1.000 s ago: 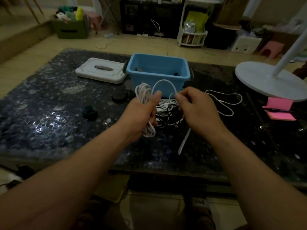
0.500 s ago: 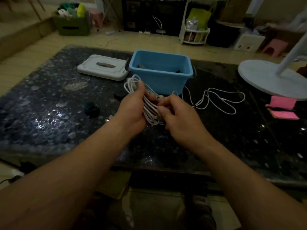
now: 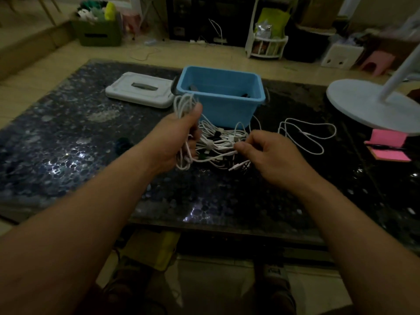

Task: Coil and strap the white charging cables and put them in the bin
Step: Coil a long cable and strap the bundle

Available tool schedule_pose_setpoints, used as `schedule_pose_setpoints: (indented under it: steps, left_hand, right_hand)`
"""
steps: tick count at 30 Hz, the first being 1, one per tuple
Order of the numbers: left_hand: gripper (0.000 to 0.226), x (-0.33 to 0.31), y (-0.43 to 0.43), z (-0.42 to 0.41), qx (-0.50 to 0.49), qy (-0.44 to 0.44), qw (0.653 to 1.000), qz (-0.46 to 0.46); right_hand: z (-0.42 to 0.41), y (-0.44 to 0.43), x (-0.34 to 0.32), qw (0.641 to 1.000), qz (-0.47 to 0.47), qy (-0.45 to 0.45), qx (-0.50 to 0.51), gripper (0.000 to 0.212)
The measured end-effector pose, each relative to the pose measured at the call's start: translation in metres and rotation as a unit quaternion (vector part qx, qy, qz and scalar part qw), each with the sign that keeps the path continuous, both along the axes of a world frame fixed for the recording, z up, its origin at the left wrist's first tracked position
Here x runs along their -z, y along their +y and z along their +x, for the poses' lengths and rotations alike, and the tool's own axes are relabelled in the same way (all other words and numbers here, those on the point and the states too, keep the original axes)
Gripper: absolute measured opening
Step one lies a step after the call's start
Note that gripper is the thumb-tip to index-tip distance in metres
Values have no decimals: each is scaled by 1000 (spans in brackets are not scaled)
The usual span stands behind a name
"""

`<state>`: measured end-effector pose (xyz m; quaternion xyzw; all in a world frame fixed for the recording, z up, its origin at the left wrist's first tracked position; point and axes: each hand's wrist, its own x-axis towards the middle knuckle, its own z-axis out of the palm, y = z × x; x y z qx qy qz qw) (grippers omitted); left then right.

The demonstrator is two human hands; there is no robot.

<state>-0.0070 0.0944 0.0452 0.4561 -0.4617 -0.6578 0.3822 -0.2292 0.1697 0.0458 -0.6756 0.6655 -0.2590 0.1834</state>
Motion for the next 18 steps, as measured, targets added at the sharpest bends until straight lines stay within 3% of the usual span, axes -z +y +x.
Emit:
schedule_pose_setpoints:
  steps: [4,9,14,18]
  left_hand:
    - [34,7,18,-19,82,-128,985,-79]
    - [29,10,36,-33,188,-83,971,-122]
    - [32,13,31,-24,243,-132,950,-147]
    - [21,10,24,-20,162,-65,979,-107]
  right_hand:
    - [9,-3,-6,998,24,-54,-13,9]
    - [14,-7,-8,990,41,-132,-30,9]
    - [2,-7,-8,976,79,-198,-44,14]
    - [-11,-3,-12,968,78,-233,-54,13]
